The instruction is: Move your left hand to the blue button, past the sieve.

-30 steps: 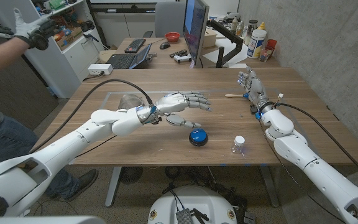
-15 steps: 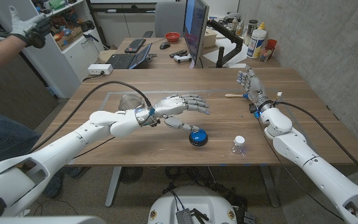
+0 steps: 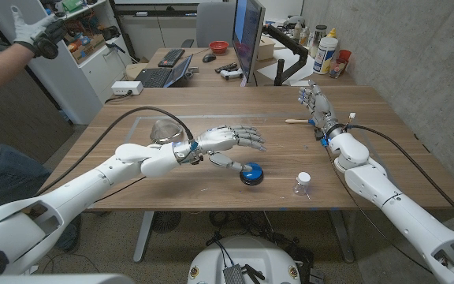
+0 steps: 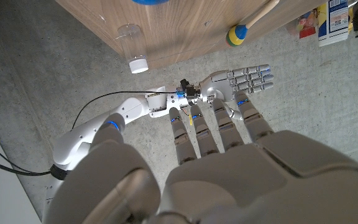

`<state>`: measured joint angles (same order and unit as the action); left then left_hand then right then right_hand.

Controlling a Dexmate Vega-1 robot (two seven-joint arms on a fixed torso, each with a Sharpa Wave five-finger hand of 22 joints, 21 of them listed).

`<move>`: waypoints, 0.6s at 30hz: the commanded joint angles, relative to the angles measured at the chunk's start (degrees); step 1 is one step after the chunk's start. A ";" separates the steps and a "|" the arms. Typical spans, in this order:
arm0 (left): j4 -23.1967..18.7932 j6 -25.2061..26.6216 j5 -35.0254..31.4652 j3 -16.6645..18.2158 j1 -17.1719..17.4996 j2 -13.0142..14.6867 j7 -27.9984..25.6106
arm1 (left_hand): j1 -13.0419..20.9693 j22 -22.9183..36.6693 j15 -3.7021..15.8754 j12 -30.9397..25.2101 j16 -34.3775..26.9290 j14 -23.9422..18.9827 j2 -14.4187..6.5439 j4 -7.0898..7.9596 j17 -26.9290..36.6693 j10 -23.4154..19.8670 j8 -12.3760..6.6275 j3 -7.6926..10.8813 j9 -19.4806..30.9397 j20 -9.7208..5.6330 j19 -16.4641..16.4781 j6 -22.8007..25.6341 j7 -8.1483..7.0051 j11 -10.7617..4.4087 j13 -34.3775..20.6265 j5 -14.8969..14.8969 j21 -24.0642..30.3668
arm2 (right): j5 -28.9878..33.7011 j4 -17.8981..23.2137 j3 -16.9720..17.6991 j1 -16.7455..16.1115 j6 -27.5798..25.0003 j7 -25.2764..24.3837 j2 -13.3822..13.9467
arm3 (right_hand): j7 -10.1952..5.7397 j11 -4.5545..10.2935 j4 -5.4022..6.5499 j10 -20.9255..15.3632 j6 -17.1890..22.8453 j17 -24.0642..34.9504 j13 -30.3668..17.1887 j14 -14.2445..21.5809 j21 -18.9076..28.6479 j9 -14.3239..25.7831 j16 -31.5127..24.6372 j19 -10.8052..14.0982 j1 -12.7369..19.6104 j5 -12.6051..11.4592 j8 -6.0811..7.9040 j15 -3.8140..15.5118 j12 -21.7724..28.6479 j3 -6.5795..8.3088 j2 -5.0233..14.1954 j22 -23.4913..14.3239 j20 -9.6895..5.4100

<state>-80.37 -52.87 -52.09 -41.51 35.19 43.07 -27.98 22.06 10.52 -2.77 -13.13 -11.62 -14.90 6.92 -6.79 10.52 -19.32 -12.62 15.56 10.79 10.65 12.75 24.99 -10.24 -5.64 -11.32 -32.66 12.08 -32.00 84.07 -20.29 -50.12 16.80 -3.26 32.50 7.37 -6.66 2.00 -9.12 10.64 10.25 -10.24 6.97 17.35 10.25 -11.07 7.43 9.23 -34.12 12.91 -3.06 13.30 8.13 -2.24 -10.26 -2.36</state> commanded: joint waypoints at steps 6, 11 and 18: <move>3.23 0.01 -2.33 -3.23 -1.80 -0.30 -1.81 | 0.53 0.17 0.11 0.04 0.33 -0.27 -0.32 -0.03 0.10 -0.58 0.09 -0.29 0.11 -0.02 -0.11 0.66 0.00 -0.20 -0.12 -0.44 -0.18 | 1.37 -1.47 -0.45 1.00 1.77 -0.36 -0.81 | -0.29 -0.14 -0.10 -0.48 0.60 0.25 -0.25 0.60 -0.30 0.29 0.10 0.57 0.06 -0.25 -0.16 -0.08 -0.12 -0.26 0.60 -0.16 -0.02; 4.08 0.03 -3.23 -4.54 -2.86 -0.64 -2.07 | 0.52 0.17 0.14 0.07 0.32 -0.30 -0.33 -0.03 0.10 -0.59 0.11 -0.31 0.11 -0.02 -0.12 0.72 -0.02 -0.17 -0.12 -0.48 -0.19 | 1.74 -1.28 -0.44 0.83 2.05 -0.80 -0.87 | -0.31 -0.13 -0.12 -0.44 0.67 0.25 -0.26 0.66 -0.40 0.30 0.10 0.62 0.07 -0.28 -0.24 -0.07 -0.21 -0.32 0.64 -0.16 -0.03; 4.44 0.80 -5.42 -6.37 -3.84 -0.69 -3.08 | 0.51 0.17 0.08 0.13 0.35 -0.24 -0.35 -0.03 0.10 -0.59 0.14 -0.35 0.11 -0.04 -0.12 0.85 0.01 -0.06 -0.12 -0.52 -0.19 | 1.81 -1.61 -0.40 0.93 2.44 -0.61 -0.91 | -0.49 -0.15 -0.14 -0.57 0.78 0.25 -0.26 0.77 -0.51 0.31 0.09 0.67 0.07 -0.30 -0.31 -0.09 -0.22 -0.40 0.66 -0.16 -0.03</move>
<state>-77.08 -52.74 -54.94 -45.30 32.92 42.66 -29.79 22.29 10.52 -2.77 -13.14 -11.62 -14.90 6.69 -6.79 10.52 -19.31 -12.62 15.56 10.79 10.65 12.75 25.30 -9.93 -5.63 -11.32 -32.66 12.08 -30.56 82.83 -20.67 -49.31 18.59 -3.74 31.76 7.05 -6.86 1.75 -9.32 10.96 10.25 -10.24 7.10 16.94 10.25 -11.07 7.74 9.23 -34.12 12.69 -3.19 13.30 7.91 -2.24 -10.26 -2.05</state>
